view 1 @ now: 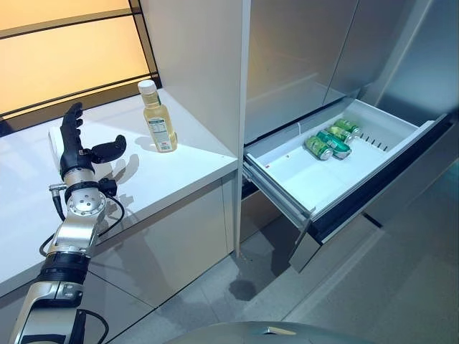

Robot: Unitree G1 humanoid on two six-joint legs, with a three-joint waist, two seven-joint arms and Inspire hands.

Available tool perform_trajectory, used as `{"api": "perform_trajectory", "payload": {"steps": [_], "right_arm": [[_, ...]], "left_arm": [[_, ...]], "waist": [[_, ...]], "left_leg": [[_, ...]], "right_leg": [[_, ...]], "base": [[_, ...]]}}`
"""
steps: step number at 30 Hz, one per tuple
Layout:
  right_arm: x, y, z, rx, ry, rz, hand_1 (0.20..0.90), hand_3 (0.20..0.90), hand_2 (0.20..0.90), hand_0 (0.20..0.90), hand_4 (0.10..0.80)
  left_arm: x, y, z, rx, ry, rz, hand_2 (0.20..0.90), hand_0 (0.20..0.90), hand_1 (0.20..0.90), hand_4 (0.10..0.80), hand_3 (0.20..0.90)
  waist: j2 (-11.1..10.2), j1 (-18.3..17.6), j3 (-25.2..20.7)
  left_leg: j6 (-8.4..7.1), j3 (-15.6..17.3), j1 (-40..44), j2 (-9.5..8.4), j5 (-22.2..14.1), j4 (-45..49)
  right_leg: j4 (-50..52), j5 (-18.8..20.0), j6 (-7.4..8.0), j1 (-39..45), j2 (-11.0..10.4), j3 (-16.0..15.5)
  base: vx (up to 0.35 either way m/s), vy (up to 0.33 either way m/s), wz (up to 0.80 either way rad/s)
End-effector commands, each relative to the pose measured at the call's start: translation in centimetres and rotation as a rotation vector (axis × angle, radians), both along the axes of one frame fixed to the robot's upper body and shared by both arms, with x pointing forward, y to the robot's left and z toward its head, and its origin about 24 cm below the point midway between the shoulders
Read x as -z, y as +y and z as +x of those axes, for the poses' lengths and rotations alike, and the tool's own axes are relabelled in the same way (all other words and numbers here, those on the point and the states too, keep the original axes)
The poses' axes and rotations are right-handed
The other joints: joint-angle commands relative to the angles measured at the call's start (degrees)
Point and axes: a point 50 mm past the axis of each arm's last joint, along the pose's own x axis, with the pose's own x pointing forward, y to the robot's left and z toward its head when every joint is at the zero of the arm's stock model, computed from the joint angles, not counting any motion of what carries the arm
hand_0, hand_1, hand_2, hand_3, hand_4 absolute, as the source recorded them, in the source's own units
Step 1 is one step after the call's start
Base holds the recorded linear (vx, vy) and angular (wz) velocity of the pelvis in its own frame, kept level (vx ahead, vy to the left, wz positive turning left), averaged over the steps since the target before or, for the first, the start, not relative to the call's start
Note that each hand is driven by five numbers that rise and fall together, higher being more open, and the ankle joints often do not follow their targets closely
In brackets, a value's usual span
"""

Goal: Put drinks into fridge and close the fridge

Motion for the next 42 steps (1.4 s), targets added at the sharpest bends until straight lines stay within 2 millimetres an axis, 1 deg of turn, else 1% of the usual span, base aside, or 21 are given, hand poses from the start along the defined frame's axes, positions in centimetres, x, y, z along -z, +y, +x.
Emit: {"api": "perform_trajectory", "payload": {"steps": [1,6,14,19,25,31,34,42], "right_arm": [[-0.1,0.0,1.1,0.012,-0.019,0.028,0.9,0.9,0.9,0.9,0.8],[-0.1,0.0,1.4,0.005,-0.016,0.029,0.9,0.9,0.9,0.9,0.8],[-0.2,-0.1,1.7,-0.004,-0.019,0.029,0.9,0.9,0.9,0.9,0.8],[-0.2,0.0,1.8,-0.002,-0.023,0.034,0.9,0.9,0.9,0.9,0.8],[-0.2,0.1,1.7,-0.001,-0.02,0.036,0.9,0.9,0.9,0.9,0.8],[-0.2,0.1,1.7,-0.005,-0.02,0.039,0.9,0.9,0.9,0.9,0.8],[-0.1,0.1,1.6,-0.008,-0.018,0.038,0.9,0.9,0.9,0.9,0.8],[-0.1,0.2,1.4,-0.019,-0.013,0.042,0.9,0.9,0.9,0.9,0.8]], "left_arm": [[-6.2,-1.3,1.4,0.131,-0.261,-0.087,0.9,0.9,0.9,0.8,0.9],[-4.8,-1.9,2.0,0.214,-0.208,-0.28,0.9,0.9,0.9,0.8,0.9],[-5.0,-2.2,2.2,0.265,-0.213,-0.37,0.9,0.9,0.9,0.8,0.9],[-5.2,-2.3,2.3,0.255,-0.23,-0.369,0.9,0.9,0.9,0.8,0.9],[-5.8,-2.4,2.6,0.232,-0.262,-0.321,0.9,0.9,0.9,0.8,0.9],[-7.0,-2.8,3.0,0.199,-0.324,-0.26,0.9,0.9,0.9,0.8,0.9],[-7.2,-2.9,3.1,0.205,-0.335,-0.26,0.9,0.9,0.9,0.8,0.9],[-7.5,-4.6,3.7,0.273,-0.357,-0.291,0.9,0.9,0.9,0.8,0.9]], "waist": [[0.9,0.3,-0.8],[1.0,0.2,-0.8],[1.3,0.2,-0.7],[1.2,0.1,-0.7],[1.1,-0.3,-0.8],[1.0,-0.9,-1.1],[1.0,-1.2,-1.1],[0.7,-1.7,-1.1]], "left_leg": [[1.4,-2.7,1.3,-2.49,-6.4,0.4],[1.43,-2.7,1.5,-2.45,-6.4,0.4],[1.42,-2.5,1.5,-2.41,-6.3,0.4],[1.37,-2.6,1.5,-2.39,-6.3,0.4],[1.27,-2.2,1.6,-2.3,-6.3,0.4],[1.23,-1.8,1.7,-2.19,-6.4,0.4],[1.24,-1.6,1.8,-2.16,-6.5,0.4],[1.37,-1.3,2.0,-2.06,-6.6,0.4]], "right_leg": [[1.2,2.0,4.35,-3.1,-0.8,0.1],[1.3,2.0,4.33,-3.0,-0.8,0.0],[1.4,2.0,4.3,-3.0,-0.8,-0.1],[1.4,2.0,4.27,-2.9,-0.8,-0.1],[1.3,2.0,4.3,-3.0,-0.8,0.1],[1.3,2.0,4.24,-3.0,-0.6,0.4],[1.5,1.9,4.23,-3.1,-0.6,0.7],[1.9,1.8,4.2,-3.2,-0.5,1.4]], "base": [[0.0,0.0,0.0],[0.0,0.0,0.0],[0.0,0.0,0.0],[0.0,0.0,0.0],[0.0,0.0,0.0],[0.0,0.0,0.0],[0.0,0.0,0.0],[0.02,-0.005,-0.01]]}}
